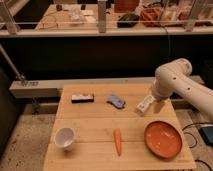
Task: Place the bottle in the ceramic bowl
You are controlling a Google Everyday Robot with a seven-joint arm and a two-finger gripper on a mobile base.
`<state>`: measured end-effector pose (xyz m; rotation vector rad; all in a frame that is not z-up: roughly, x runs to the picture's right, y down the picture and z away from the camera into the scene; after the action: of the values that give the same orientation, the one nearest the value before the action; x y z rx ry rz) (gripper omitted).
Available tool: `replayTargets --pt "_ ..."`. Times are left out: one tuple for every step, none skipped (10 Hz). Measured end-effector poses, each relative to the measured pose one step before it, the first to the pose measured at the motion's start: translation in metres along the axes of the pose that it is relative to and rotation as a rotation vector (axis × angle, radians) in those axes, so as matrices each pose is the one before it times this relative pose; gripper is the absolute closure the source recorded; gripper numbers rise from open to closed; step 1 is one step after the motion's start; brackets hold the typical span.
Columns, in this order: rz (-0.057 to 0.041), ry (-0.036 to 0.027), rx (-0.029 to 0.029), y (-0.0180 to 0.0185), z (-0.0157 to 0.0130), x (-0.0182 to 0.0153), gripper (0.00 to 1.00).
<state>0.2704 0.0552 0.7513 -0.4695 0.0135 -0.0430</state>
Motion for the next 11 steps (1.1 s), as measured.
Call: replayTargets --pt "-0.00121 -0.00038 0.00084 -0.00097 0.0009 -0.00017 0.2" --pt "-0.00086 0.0002 0.00074 -0.00057 0.00067 -0.00021 0.2" --pt "-0.00043 0.0001 0.00088 -0.00083 0.00093 -0.0001 0.2" --pt "-0.00096 0.00005 0.00114 -0.00083 0.00104 -0.00024 0.2" --pt "-0.00166 -0.00022 0.00051 -0.00095 0.00076 -0.00035 0.2" --pt "-0.00149 -0.00019 0.00071 -0.00074 0.00046 -0.00031 0.2" --pt "-0.00084 -0.0002 0.00094 -0.0008 0.00086 -0.00007 0.2" --pt "-0.00109 0.00047 0.00087 -0.00058 0.00084 -0.00006 0.2" --pt "-0.00061 -0.00009 -0.00015 -0.00039 0.00103 -0.00018 0.2" --pt "-0.00091 0.00019 0.00094 -0.00079 0.00108 -0.00018 0.2" --pt "-0.00154 -0.00017 0.00064 -0.0006 0.0013 -0.00026 0.2"
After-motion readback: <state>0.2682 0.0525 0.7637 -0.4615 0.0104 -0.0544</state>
